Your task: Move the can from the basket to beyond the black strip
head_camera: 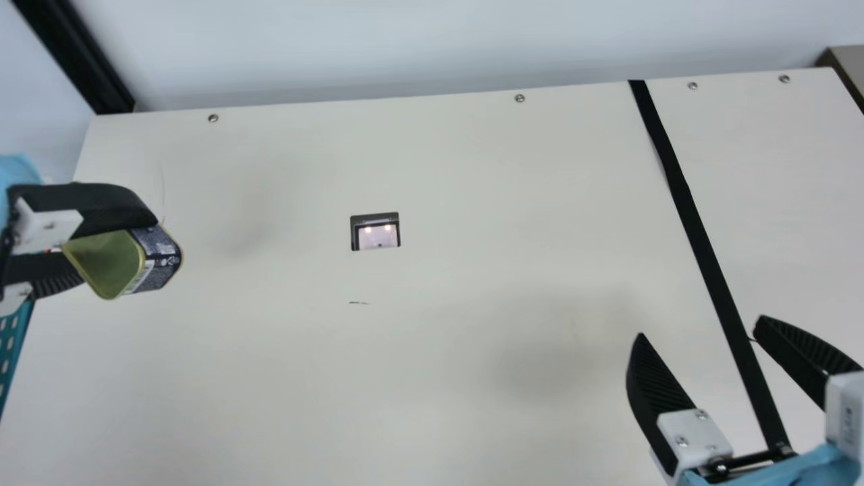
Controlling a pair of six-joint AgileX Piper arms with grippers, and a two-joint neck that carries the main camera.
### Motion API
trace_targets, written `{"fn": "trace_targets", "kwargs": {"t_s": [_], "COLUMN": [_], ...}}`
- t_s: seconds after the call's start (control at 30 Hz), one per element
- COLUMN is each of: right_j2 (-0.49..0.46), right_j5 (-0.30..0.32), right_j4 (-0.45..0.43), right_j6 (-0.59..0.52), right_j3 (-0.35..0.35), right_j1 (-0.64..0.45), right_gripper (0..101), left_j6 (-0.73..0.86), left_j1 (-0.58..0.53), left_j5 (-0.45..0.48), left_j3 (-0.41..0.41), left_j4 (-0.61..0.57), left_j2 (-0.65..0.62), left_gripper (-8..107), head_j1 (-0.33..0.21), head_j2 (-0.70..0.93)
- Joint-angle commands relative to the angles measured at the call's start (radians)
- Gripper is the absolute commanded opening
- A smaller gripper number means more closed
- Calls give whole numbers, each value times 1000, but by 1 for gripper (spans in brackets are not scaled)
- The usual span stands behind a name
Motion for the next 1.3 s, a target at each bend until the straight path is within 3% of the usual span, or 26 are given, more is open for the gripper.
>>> {"fn": "trace_targets", "kwargs": {"t_s": [0.0, 0.43, 1.27], "right_j2": [0, 0, 0], "right_j5": [0, 0, 0], "right_j4": [0, 0, 0], "right_j6": [0, 0, 0], "right_j3": [0, 0, 0], "right_j1": [0, 0, 0], "right_gripper": [101, 101, 101], "left_j6": [-2, -16, -71], "left_j1": [-63, -265, -508], "left_j5": [-66, -310, -807], "left_j3": [-5, -15, 88], "left_j4": [45, 187, 332], "left_j2": [9, 88, 298], "left_gripper": [10, 10, 10], "head_j1": [-3, -3, -3], "head_j2": [-2, -2, -2]}}
